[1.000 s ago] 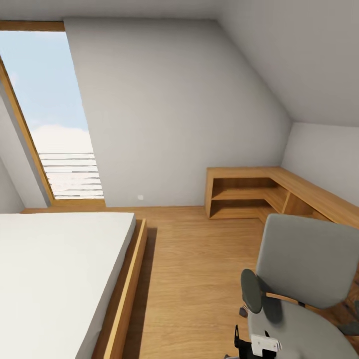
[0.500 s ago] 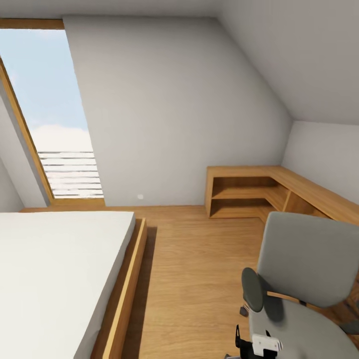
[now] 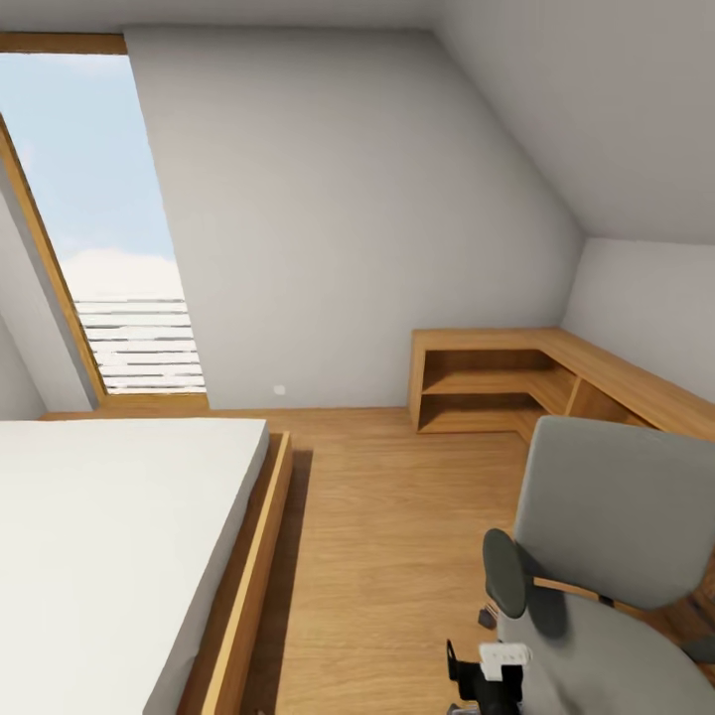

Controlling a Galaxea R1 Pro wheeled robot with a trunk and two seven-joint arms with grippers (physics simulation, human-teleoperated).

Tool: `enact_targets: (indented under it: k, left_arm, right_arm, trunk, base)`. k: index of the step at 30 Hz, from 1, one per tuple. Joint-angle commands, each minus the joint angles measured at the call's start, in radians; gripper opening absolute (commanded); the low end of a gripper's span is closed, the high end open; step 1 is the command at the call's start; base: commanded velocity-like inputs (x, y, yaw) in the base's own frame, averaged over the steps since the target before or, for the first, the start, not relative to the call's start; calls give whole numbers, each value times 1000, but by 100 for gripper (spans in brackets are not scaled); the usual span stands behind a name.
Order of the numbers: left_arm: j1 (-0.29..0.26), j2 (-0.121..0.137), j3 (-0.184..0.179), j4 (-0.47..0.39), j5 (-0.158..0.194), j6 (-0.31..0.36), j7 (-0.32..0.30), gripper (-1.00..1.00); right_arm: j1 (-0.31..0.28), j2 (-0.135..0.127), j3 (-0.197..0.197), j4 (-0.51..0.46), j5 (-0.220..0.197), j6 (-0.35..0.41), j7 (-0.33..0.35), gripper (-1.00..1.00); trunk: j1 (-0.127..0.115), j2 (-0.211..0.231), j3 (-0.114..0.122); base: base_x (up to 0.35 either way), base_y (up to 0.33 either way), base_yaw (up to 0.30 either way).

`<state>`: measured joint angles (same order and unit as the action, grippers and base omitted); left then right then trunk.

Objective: In the bedroom, organize the workspace by keeping the computer under the desk, ensuring the monitor is on the desk, placing the keyboard on the desk next to the monitor, placing the mouse on the desk next to the keyboard, moving the folder from the swivel chair onto the desk next to the mouse, stacking the notebook on top of the folder with the pen on top of the notebook, and positioning the swivel chair next to the desk.

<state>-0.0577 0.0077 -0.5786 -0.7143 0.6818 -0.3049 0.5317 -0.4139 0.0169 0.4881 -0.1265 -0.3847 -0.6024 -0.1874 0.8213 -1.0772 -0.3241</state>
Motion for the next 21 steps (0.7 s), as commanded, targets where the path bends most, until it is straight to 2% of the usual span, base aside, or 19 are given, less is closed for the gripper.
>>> enact_targets:
  k: [1, 4, 5, 7, 13, 17, 21]
  left_arm:
    - [-2, -1, -6, -21, 9, 20, 19, 100]
    - [-4, -5, -6, -89, 8, 105, 62, 100]
    - [-6, -7, -6, -135, 7, 163, 87, 100]
    - [-7, -8, -6, -178, 7, 220, 104, 100]
    - [-25, -9, -2, -261, 7, 343, 128, 100]
    - [-35, -8, 1, -245, 11, 363, 130, 100]
    - [-40, -9, 6, -172, 8, 360, 130, 100]
  right_arm:
    - [-1, -4, 8, -15, -6, 12, -5, 100]
    - [-1, -14, 7, -51, -7, 41, -2, 100]
    - [-2, -17, 7, -66, -8, 56, -1, 100]
    - [-3, -19, 6, -76, -9, 68, -1, 100]
    - [-5, -20, 5, -90, -14, 96, 0, 100]
    - [-6, -21, 4, -92, -33, 102, 0, 100]
    - [-6, -21, 5, -83, -88, 104, 8, 100]
  trunk:
    - [4, -8, -4]
    - [16, -29, -14]
    - [19, -36, -17]
    - [27, -50, -23]
    - [50, -92, -42]
    - [65, -120, -55]
    - [81, -148, -67]
  base:
    - [0, 0, 0]
    - [0, 0, 0]
    - [0, 0, 0]
    - [0, 0, 0]
    - [0, 0, 0]
    - [0, 0, 0]
    - [0, 0, 0]
